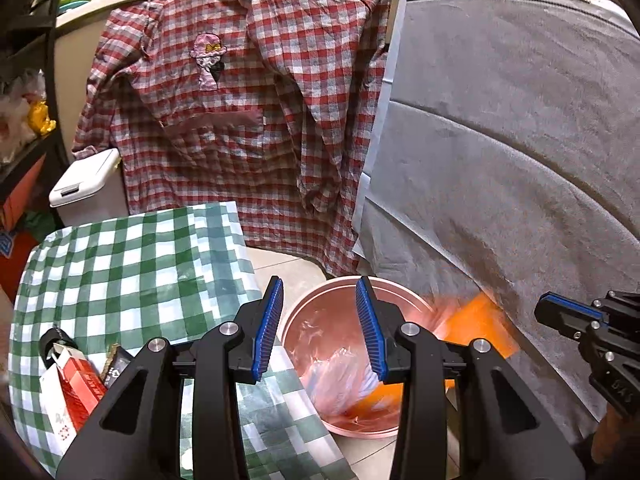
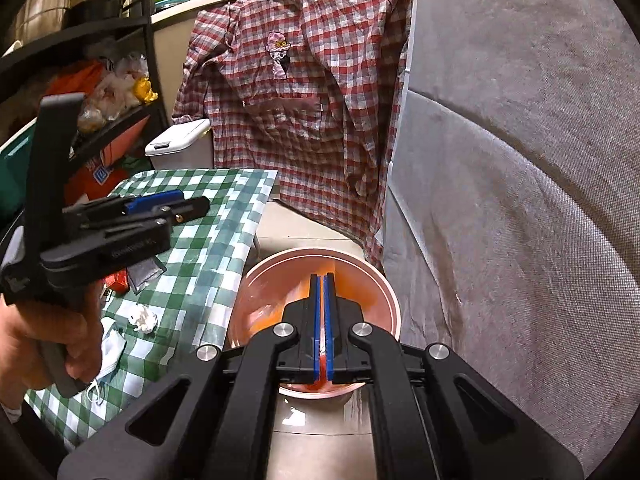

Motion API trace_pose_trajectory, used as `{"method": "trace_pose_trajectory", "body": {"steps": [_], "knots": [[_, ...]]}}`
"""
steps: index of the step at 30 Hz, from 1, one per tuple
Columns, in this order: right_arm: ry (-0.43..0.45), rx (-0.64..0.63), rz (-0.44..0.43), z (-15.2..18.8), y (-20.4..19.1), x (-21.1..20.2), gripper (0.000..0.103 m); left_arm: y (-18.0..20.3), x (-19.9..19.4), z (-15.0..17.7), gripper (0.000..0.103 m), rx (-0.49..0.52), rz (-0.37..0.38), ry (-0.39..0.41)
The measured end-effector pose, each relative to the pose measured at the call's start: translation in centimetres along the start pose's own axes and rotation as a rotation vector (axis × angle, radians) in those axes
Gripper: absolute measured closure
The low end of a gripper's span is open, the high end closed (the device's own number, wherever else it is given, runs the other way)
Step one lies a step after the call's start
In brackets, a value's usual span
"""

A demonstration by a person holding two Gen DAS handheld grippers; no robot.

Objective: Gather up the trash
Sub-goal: 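Open the left tool and the right tool to drop the orange bags into the bucket, then move the left tool to the white card while the right tool approaches the white tissue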

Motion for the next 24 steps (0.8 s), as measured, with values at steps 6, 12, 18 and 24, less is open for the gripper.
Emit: {"method": "trace_pose_trajectory", "body": {"steps": [6,12,18,24], "knots": [[0.001,0.002,0.006,0.0,-0.1,0.1,0.096,-0.9,-1.4,0.0,0.065,0.007,-0.009,0.011],[0.071,0.016,0.008,-0.3,-0.4,-0.8,0.09,-2.2,-3.2,0.2,0.065,0.014,-0.048,0.025],[0.21,0.028,0.008,-0.9,-1.2,-2.4,0.08,-4.1,-6.1,-1.3,0.065,-0.075,-0.103,0.104],[0.289,0.007,0.022,-0.9,-3.1,-2.6,0.079,-5.4,-8.8,-2.1,0.065,-0.124,-0.136,0.177]]}}
Point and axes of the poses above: each gripper's, at about its wrist camera, not at the fingertips, and x roughly the way its jaws point, y to its right, z to its underside, the point moved 2 cm from there along x, roughly the way its jaws point, and after that the axes turned 1 degree about x, right-handed, at the moved point
